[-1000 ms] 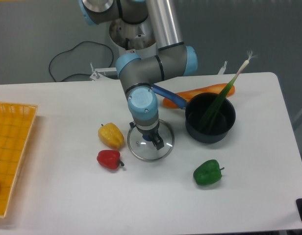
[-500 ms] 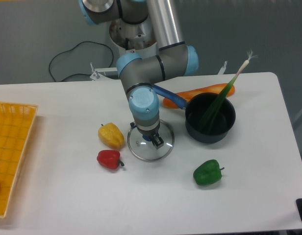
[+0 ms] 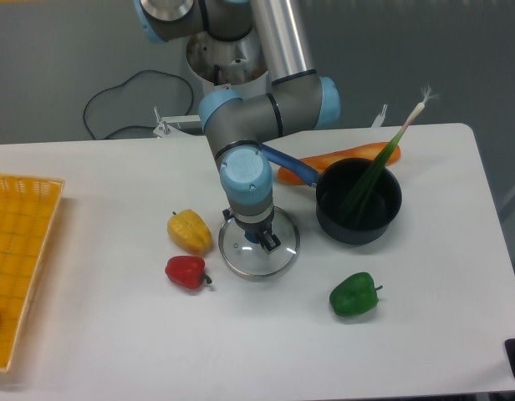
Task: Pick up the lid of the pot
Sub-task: 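Lift the glass lid by its knob up off the table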
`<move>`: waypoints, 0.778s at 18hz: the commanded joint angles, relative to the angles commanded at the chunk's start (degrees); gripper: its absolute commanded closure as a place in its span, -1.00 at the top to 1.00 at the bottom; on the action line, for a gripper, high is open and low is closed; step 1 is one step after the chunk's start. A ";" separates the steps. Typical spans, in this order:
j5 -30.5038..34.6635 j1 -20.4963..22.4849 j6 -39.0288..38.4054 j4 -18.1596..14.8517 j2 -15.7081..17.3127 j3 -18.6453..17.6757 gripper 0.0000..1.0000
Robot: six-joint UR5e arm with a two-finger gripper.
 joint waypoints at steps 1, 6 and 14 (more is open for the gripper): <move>0.00 0.00 -0.09 -1.67 0.00 1.32 -0.02; -2.54 1.14 -0.18 -4.41 1.22 4.58 -0.02; -2.37 1.67 -0.09 -11.52 2.20 11.34 -0.03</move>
